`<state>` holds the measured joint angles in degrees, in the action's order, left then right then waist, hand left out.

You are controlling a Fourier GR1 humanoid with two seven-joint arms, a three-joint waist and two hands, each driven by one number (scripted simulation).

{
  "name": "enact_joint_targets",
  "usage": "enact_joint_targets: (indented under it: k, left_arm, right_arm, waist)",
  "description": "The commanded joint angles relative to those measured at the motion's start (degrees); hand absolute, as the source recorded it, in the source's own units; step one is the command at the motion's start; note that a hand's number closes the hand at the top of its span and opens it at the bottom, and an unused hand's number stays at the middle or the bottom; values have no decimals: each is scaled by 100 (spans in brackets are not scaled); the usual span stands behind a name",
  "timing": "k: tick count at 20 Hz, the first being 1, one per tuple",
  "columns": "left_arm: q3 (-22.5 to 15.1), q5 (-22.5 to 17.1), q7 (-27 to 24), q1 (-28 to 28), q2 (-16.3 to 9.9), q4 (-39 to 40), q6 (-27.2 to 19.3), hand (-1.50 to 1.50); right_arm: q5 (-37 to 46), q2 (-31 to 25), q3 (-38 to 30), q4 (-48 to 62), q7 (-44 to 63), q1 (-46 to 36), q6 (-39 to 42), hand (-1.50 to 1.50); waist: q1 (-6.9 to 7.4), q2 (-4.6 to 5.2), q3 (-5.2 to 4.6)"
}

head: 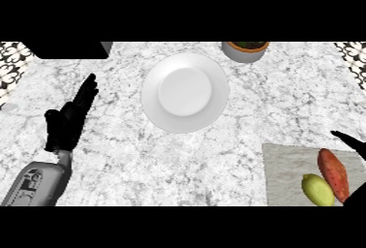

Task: Pick the sweet potato from the placemat and place it in the plate

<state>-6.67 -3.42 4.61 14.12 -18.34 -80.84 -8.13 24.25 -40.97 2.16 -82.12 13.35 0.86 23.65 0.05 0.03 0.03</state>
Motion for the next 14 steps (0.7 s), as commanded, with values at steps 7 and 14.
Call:
enact_joint_targets:
  k: [7, 14]
  left_arm:
    - [389, 406, -122, 10, 357, 211, 221, 0]
    - [464, 473, 319, 210, 380, -110, 325, 0]
  right_arm:
    - [773, 529, -337, 878, -470, -314, 133, -150]
    - [1445, 938, -227, 968, -861, -189, -787, 150]
  waist:
    - [-11, -3, -3]
    - [-11, -7, -2]
